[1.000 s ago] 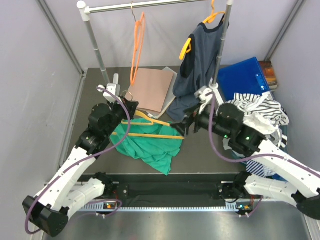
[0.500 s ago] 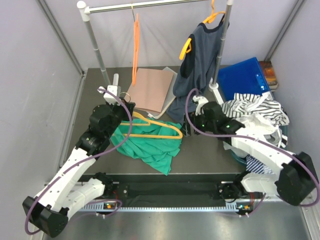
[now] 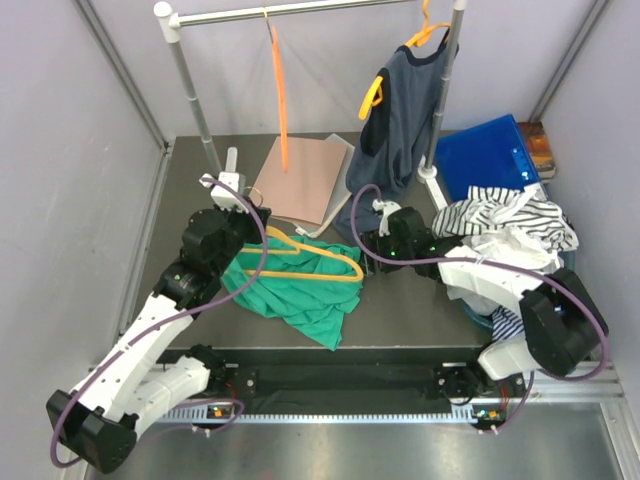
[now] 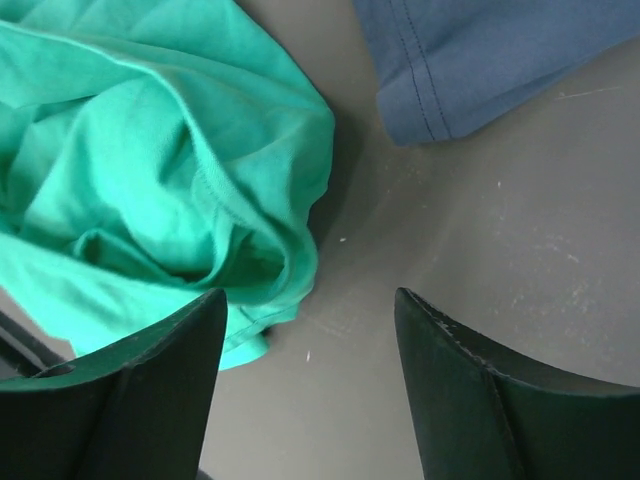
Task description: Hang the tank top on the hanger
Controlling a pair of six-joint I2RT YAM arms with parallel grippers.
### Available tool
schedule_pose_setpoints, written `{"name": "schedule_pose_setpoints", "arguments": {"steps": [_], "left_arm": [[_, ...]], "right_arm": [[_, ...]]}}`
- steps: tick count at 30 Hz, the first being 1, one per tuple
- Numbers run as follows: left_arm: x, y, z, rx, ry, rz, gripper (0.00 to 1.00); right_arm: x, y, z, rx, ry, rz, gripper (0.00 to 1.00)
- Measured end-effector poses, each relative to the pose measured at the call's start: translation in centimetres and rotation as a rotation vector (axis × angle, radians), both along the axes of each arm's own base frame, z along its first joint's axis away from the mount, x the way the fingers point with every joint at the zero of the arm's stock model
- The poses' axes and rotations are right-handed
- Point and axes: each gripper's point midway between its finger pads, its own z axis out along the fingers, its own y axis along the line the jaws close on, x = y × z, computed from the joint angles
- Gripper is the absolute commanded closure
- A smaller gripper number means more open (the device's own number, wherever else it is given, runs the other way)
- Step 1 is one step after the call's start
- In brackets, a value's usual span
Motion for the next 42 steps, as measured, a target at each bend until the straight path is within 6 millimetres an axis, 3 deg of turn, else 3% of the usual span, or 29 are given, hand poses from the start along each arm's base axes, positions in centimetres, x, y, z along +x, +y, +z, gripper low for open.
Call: {"name": "schedule_pose_setpoints", "arguments": {"steps": [4, 5, 8, 9, 19, 26, 29, 36, 37, 39, 40, 42], "left_arm": [[0.1, 0.0, -0.3, 0.004, 0.008, 0.0, 1.0], [0.1, 0.0, -0.4, 0.005, 0.01, 0.0, 1.0], [0.1, 0.0, -0.5, 0.007, 0.011, 0.001, 1.0], [0.1, 0.0, -0.6, 0.008, 0.012, 0.004, 1.0], [0.4, 0.8, -1.7, 0.023, 0.024, 0.048, 1.0], [0.4, 0.8, -1.6, 0.023, 0.023, 0.052, 1.0], [0.4, 0.8, -1.6, 0.023, 0.023, 0.052, 1.0], [0.4, 0.8, -1.6, 0.023, 0.023, 0.052, 1.0], [0.4, 0.8, -1.6, 0.023, 0.023, 0.052, 1.0], [0.4, 0.8, -1.6, 0.023, 0.023, 0.052, 1.0], [0.4, 0.8, -1.6, 0.023, 0.023, 0.052, 1.0], [0.4, 0.8, -1.6, 0.022, 0.021, 0.053, 1.0]], "right_arm": [[0.4, 0.3, -1.4, -0.012, 0.018, 0.001, 0.51], [0.5, 0.4, -1.7, -0.014, 0.022, 0.002, 0.66], [0.6, 0.7, -2.2, -0.014, 0.029, 0.011, 0.97], [0.7, 0.8, -2.2, -0.009, 0.031, 0.012, 1.0], [1.0, 1.4, 0.1, 0.039, -0.022, 0.029, 1.0], [0.8, 1.8, 1.4, 0.082, -0.032, 0.025, 0.8], [0.9, 1.8, 1.2, 0.078, -0.024, 0.024, 0.65], [1.4, 2.2, -0.8, 0.051, 0.009, 0.026, 0.52], [1.5, 2.3, -1.1, 0.045, 0.016, 0.027, 0.53], [1.7, 2.4, -1.6, 0.039, 0.026, 0.028, 0.75], [1.8, 2.5, -1.8, 0.035, 0.028, 0.031, 0.94], [1.9, 2.7, -2.1, 0.033, 0.036, 0.03, 1.0]]}}
